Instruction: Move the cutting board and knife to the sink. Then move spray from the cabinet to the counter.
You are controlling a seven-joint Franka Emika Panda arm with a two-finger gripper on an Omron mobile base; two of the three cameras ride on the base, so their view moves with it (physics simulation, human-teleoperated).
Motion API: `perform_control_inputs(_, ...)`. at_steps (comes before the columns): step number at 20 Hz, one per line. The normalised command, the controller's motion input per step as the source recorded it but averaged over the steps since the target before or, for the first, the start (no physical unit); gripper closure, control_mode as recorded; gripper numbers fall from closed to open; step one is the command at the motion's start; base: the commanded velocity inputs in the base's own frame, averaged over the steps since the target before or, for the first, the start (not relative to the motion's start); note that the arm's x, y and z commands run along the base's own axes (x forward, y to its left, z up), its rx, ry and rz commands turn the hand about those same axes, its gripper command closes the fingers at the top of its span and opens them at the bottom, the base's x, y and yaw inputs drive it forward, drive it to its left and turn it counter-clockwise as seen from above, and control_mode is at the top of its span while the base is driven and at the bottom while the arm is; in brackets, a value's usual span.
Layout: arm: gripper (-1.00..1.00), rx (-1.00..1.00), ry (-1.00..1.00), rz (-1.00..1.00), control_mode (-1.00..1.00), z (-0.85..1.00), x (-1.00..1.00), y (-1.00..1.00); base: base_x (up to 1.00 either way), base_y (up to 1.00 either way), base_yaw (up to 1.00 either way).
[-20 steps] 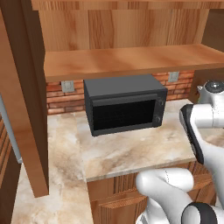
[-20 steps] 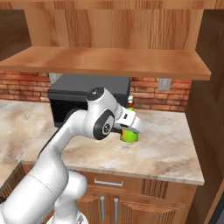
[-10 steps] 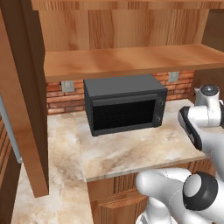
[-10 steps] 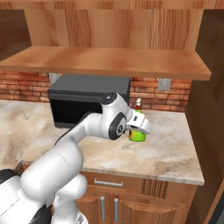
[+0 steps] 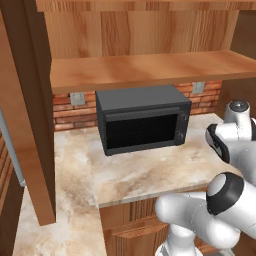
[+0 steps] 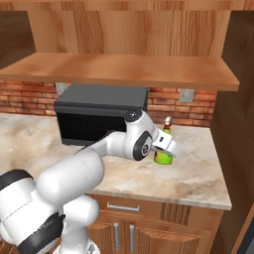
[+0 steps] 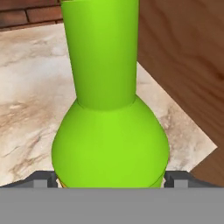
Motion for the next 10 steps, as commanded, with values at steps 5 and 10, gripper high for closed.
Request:
perform_control_inputs(5, 1.00, 0.07, -0.01, -0.13, -1.00, -0.12, 0.02, -0.18, 0.00, 0.00, 0.00)
perform_control_inputs(10, 1.00, 0.00, -0.09, -0.01, -1.00, -0.23, 0.17, -0.14, 0.00, 0.00, 0.00)
